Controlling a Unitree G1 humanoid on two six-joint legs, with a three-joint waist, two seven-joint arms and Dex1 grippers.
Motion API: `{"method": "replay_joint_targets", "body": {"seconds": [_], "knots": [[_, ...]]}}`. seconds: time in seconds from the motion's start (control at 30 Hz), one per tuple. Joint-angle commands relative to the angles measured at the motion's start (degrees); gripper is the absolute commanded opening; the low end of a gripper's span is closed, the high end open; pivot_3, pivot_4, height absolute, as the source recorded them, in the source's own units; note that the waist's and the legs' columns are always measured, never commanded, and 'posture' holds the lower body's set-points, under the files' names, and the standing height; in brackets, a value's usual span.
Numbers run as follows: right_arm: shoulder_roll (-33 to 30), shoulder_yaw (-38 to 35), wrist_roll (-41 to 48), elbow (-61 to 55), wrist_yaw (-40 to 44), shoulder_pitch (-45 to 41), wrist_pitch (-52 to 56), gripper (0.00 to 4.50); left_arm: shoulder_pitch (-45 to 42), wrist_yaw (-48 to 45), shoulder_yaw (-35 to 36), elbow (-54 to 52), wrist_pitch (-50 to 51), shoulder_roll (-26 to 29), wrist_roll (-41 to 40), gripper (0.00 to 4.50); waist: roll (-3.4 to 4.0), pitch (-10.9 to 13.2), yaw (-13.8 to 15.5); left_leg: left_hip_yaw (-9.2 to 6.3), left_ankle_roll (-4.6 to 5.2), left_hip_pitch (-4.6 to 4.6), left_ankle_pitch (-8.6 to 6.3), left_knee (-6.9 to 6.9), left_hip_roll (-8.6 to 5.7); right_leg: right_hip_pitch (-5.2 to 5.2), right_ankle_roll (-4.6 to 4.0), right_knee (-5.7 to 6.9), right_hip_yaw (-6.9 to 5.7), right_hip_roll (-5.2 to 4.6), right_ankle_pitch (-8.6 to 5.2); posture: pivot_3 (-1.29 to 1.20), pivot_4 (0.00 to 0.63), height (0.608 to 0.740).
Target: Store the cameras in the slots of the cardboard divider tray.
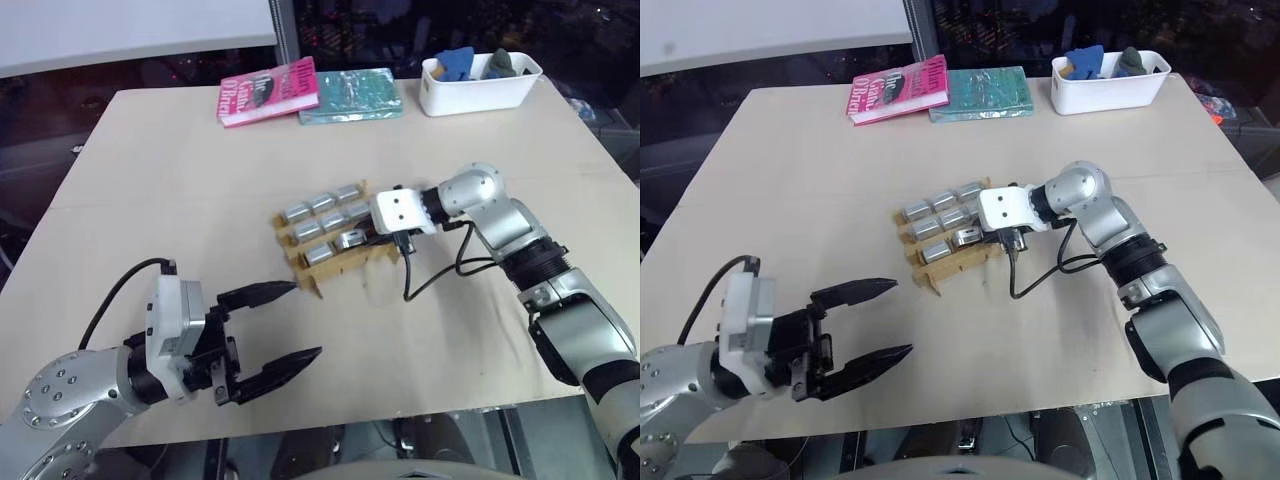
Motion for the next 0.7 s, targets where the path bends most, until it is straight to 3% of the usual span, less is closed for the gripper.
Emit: {"method": "replay_joint_targets", "body": {"seconds": [0.03,0.2,0.3,0.43,0.53,0.7], "knots": [[0.6,-0.3,1.1,-0.5,2.6,-2.4,0.4,1.11,1.1,-0.8,1.4,-1.7,-2.1,-0.6,0.1,4.5,0.0,0.0,0.0,0.0,0.0,0.0,0.0,-0.01,0.0,-0.01,0.0,0.0,0.0,0.0,0.0,0.0,0.15,0.74],[0.0,-2.5,2.1,-3.7,1.1,-2.0,1.6,3.47,2.8,-0.9,1.1,-2.3,-3.3,-1.2,1.0,4.5,0.0,0.0,-0.1,0.0,0.0,0.0,0.0,-0.05,0.01,-0.03,0.0,-0.01,0.01,0.01,0.0,0.0,0.15,0.74],[-2.2,-4.2,4.5,-8.8,2.0,-0.3,6.0,3.47,3.5,-0.7,0.6,-2.7,-4.0,-1.6,1.5,4.5,0.01,0.0,0.1,-0.01,0.0,-0.03,0.0,-0.06,0.0,-0.04,0.0,-0.02,0.0,-0.02,0.0,0.0,0.15,0.74],[-6.9,-11.5,9.8,-19.2,-2.1,3.7,23.1,3.47,3.0,0.0,-0.7,-2.4,-5.0,-2.7,2.4,4.5,0.0,0.0,0.3,-0.03,0.01,-0.05,-0.01,-0.07,-0.01,-0.03,0.0,-0.08,-0.03,-0.06,0.0,0.0,0.15,0.74],[-9.4,-17.3,8.0,-22.6,-12.5,8.0,32.0,3.47,-2.3,1.1,-4.0,1.4,-4.5,-2.8,3.2,4.5,0.01,0.0,0.7,-0.04,0.01,-0.05,-0.01,-0.1,-0.02,0.0,-0.01,-0.07,-0.06,-0.11,0.0,0.0,0.15,0.74],[-6.3,-22.1,3.8,-16.4,-31.8,10.7,41.2,3.47,-9.4,1.1,-7.8,6.0,-4.7,-3.2,4.9,4.5,0.02,0.0,-0.1,0.09,-0.01,0.03,0.01,-0.14,-0.02,-0.08,-0.01,0.09,0.09,-0.05,0.0,0.0,0.15,0.74]]}}
